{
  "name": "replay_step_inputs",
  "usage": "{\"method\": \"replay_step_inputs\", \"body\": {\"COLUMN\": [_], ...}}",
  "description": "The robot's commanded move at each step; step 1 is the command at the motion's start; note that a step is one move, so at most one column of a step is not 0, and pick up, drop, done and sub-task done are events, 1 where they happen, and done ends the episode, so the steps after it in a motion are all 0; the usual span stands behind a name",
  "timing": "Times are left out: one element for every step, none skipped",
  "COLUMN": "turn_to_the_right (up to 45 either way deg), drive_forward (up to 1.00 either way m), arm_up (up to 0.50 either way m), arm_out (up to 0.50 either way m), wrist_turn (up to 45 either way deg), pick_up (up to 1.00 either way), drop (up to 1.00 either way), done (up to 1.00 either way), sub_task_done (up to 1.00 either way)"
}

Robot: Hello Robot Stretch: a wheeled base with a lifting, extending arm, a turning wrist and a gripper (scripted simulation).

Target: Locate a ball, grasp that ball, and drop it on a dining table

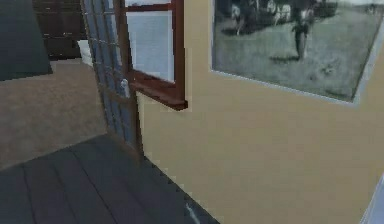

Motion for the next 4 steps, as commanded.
{"method": "replay_step_inputs", "body": {"turn_to_the_right": [-45.0, -45.0, -42.0, 0.0], "drive_forward": [0.00, 0.00, 0.00, 0.10], "arm_up": [0.00, 0.00, 0.00, 0.00], "arm_out": [0.00, 0.00, 0.00, 0.00], "wrist_turn": [0.0, 0.0, 0.0, 0.0], "pick_up": [0.00, 0.00, 0.00, 0.00], "drop": [0.00, 0.00, 0.00, 0.00], "done": [0.00, 0.00, 0.00, 0.00], "sub_task_done": [0.00, 0.00, 0.00, 0.00]}}
